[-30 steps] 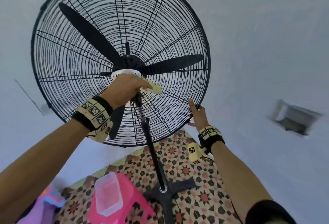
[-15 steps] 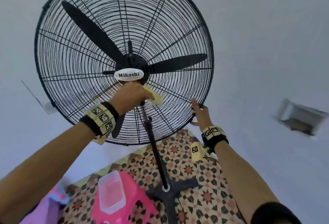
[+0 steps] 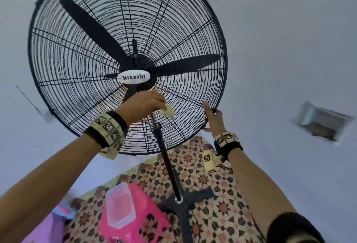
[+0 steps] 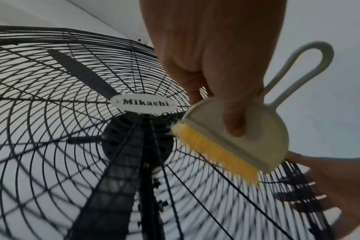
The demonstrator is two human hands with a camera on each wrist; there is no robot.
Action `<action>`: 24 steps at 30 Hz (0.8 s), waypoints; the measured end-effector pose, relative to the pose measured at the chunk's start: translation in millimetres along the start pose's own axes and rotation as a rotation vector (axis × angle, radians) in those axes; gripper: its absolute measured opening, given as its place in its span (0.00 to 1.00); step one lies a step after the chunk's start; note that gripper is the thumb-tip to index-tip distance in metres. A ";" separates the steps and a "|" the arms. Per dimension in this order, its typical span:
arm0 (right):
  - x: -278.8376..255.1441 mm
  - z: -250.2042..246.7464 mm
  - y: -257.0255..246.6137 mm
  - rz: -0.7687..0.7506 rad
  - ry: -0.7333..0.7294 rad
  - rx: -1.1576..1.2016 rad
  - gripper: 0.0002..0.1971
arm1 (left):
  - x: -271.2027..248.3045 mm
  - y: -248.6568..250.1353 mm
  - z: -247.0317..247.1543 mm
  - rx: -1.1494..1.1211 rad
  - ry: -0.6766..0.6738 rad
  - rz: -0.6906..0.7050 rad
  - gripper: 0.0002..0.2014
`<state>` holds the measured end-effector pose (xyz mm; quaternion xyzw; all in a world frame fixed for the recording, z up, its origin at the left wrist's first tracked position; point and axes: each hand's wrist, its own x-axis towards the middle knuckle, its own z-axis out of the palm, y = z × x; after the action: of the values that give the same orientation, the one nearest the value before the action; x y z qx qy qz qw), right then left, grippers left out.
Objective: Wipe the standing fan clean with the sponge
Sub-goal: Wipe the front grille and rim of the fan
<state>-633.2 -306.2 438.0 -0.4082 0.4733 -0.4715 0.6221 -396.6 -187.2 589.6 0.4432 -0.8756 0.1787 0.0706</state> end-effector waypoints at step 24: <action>5.3 -1.8 12.8 -0.056 -0.047 -0.063 0.65 | 3.0 0.7 5.5 -0.080 -0.001 -0.001 0.11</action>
<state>-631.8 -308.5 424.3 -0.4517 0.4615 -0.4638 0.6065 -398.7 -191.2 585.1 0.4408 -0.8818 0.1433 0.0877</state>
